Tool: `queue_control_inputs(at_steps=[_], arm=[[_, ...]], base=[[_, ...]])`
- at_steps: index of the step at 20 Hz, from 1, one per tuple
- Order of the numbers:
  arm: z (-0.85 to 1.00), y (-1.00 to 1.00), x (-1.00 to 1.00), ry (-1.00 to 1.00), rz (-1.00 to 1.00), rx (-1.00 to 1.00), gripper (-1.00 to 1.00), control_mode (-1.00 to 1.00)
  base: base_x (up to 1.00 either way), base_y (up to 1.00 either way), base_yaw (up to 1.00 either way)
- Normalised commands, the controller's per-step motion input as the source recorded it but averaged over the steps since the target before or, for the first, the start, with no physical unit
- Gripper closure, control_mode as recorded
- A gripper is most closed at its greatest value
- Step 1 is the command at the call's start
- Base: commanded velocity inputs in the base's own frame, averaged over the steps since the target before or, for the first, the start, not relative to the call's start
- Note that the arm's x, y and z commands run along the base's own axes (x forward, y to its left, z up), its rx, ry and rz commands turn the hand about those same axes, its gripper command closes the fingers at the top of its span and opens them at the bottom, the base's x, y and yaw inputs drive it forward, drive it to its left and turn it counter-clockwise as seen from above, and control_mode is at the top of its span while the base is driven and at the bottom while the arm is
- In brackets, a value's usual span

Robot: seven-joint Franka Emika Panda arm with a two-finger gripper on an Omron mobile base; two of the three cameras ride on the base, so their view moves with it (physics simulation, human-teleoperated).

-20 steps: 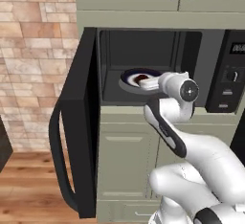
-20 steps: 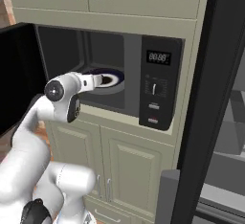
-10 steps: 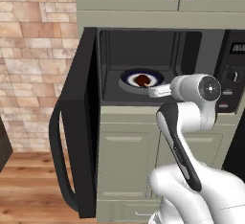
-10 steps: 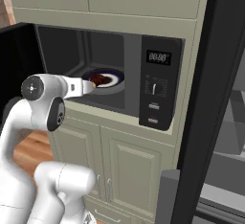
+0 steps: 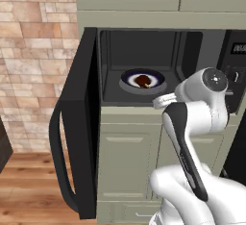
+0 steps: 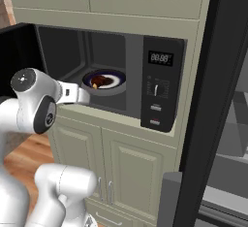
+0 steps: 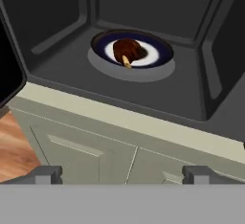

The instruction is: Transport the steak from the fridge to the microwave and turn on the microwave.

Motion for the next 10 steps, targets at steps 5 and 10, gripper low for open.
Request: queue_control_inputs(at_steps=[5,10], arm=[[-0.38,0.0,-0.3,0.0,0.01,-0.03,-1.0,-1.0],[-0.41,-0.01,-0.53,-0.15,0.03,-0.02,-1.0,-1.0]], base=[[0.0,0.0,0.0],[0.0,0.0,0.0]])
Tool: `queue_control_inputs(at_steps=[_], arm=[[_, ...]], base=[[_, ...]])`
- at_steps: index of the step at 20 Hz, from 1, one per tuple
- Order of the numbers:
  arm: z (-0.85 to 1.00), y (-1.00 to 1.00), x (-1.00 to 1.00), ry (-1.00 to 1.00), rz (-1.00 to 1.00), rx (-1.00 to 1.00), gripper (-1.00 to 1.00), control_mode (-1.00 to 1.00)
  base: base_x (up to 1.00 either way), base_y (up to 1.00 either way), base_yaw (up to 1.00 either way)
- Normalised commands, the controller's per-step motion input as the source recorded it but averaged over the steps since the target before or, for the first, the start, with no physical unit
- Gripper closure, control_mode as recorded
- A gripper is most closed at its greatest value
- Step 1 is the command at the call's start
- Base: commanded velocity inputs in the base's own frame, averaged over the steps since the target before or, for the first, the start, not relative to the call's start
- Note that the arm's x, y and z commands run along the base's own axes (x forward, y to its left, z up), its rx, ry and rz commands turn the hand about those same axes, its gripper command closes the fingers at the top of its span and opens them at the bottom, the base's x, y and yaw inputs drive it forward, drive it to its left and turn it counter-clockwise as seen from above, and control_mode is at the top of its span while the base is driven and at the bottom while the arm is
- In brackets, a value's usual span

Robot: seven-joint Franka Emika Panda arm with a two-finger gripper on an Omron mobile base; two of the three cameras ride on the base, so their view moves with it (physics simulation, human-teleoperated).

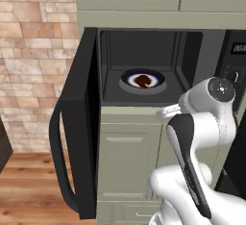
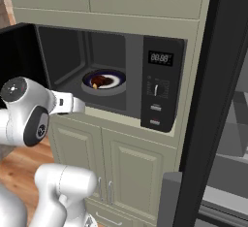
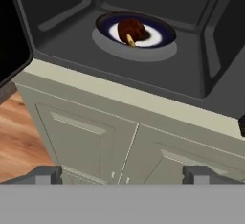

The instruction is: Transport the steak from the fridge to the microwave and turn on the microwave.

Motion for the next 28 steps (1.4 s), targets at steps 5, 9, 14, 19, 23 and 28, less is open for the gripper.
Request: queue_control_inputs(at_steps=[5,9,14,19,23,28], arm=[[-0.22,0.0,-0.48,-0.18,0.12,-0.03,-1.0,-1.0],[-0.14,0.0,-0.48,-0.2,0.21,-0.08,-1.0,-1.0],[-0.3,0.02,-0.58,-0.26,0.18,-0.16,-1.0,-1.0],[-0.37,0.19,-0.68,-0.37,0.07,-0.27,-1.0,-1.0],[-0.34,0.34,-0.69,-0.37,0.0,-0.32,-1.0,-1.0],[-0.31,0.35,-0.64,-0.33,0.0,-0.31,-1.0,-1.0]], base=[[0.0,0.0,0.0],[0.0,0.0,0.0],[0.0,0.0,0.0],[0.0,0.0,0.0],[0.0,0.0,0.0],[0.0,0.0,0.0]])
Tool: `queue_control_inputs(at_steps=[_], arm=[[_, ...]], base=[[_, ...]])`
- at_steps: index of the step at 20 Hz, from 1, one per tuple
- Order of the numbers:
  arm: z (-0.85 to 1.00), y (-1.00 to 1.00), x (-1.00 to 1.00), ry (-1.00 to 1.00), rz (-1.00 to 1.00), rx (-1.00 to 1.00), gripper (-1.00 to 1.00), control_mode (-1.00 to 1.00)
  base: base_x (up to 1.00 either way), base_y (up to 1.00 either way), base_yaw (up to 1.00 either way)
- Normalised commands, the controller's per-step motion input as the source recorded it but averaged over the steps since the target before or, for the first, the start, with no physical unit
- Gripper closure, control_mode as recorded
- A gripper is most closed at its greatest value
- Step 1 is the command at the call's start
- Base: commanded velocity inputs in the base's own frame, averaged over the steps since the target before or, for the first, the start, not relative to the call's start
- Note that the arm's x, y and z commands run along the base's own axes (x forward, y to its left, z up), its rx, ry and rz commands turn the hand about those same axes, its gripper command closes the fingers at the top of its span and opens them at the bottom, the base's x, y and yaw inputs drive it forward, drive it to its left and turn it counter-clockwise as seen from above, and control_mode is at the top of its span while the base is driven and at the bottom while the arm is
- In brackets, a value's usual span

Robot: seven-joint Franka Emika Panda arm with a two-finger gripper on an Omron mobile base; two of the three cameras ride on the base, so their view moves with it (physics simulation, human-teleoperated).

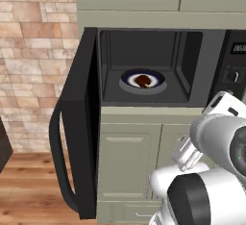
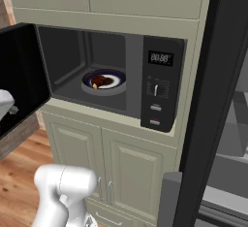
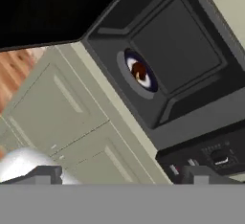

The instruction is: Transport the steak from the fridge to the microwave and turn on the microwave.

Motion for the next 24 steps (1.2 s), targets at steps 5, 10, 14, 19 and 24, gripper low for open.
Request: queue_control_inputs(at_steps=[5,10,14,19,24], arm=[[-0.36,0.33,-0.6,-0.3,0.0,-0.29,-1.0,-1.0],[-0.37,0.23,-0.62,-0.3,0.0,-0.26,-1.0,-1.0],[-0.36,0.25,-0.4,-0.15,0.0,-0.24,-1.0,-1.0],[-0.31,0.38,-0.17,-0.06,0.0,-0.24,-1.0,-1.0],[-0.33,0.4,-0.06,-0.01,0.0,-0.19,-1.0,-1.0]], base=[[0.0,0.0,0.0],[0.0,0.0,0.0],[0.0,0.0,0.0],[0.0,0.0,0.0],[0.0,0.0,0.0]])
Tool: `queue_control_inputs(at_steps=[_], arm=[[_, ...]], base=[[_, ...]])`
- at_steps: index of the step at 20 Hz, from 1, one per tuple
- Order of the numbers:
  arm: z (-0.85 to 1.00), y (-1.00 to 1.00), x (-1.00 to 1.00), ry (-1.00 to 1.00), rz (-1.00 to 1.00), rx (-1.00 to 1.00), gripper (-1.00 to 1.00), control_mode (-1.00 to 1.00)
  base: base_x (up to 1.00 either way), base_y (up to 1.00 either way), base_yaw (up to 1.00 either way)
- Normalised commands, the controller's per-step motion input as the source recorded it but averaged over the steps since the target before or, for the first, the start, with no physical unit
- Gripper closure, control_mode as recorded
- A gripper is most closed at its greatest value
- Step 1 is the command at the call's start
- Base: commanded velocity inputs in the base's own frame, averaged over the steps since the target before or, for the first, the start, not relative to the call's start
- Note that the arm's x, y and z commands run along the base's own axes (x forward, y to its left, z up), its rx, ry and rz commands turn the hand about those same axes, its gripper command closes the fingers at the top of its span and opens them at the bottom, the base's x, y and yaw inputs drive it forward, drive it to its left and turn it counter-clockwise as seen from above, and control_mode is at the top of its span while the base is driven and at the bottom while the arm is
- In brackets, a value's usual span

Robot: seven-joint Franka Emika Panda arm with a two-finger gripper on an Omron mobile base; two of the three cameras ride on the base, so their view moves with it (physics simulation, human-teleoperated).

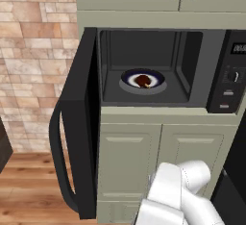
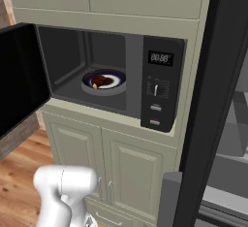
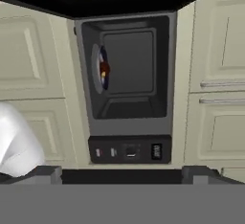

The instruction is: Transport the steak from the fridge to the microwave and turn on the microwave.

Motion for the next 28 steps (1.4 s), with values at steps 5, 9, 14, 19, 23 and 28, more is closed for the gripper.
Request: queue_control_inputs(at_steps=[5,9,14,19,23,28], arm=[[-0.25,0.39,-0.08,0.0,0.0,-0.14,-1.0,-1.0],[-0.24,0.38,-0.12,0.0,0.0,-0.11,-1.0,-1.0],[-0.23,0.37,-0.03,0.0,0.0,-0.12,-1.0,-1.0],[-0.3,0.38,0.0,0.0,-0.02,-0.13,-1.0,-1.0],[-0.3,0.41,0.0,0.0,-0.05,-0.11,-1.0,-1.0],[-0.31,0.46,0.06,0.0,-0.05,-0.11,-1.0,-1.0]], base=[[0.0,0.0,0.0],[0.0,0.0,0.0],[0.0,0.0,0.0],[0.0,0.0,0.0],[0.0,0.0,0.0],[0.0,0.0,0.0]])
